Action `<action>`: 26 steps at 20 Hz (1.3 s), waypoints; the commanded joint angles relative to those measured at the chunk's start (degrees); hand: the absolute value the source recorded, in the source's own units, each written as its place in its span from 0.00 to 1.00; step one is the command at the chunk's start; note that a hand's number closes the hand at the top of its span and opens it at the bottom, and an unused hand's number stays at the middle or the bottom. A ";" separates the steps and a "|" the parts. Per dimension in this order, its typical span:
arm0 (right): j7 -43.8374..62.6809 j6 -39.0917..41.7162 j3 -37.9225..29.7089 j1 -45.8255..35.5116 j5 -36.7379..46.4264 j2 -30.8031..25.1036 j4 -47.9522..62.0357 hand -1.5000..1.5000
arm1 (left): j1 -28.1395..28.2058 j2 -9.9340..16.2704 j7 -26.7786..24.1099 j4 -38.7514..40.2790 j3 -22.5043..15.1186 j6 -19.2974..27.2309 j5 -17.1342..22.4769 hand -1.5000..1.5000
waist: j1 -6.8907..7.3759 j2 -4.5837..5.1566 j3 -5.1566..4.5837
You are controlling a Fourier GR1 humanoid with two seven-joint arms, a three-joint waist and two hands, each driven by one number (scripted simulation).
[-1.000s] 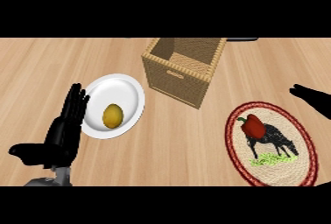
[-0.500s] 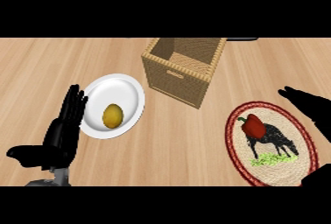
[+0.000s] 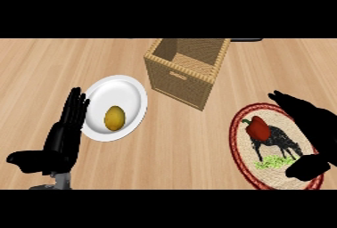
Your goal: Pick the bell pepper from the placemat and place it in the basket
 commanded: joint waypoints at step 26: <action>-16.67 -7.55 -1.95 0.03 23.83 16.86 19.36 0.00 | 0.18 -6.85 4.63 -3.38 1.70 -1.75 -7.01 0.50 | -0.02 -0.03 0.00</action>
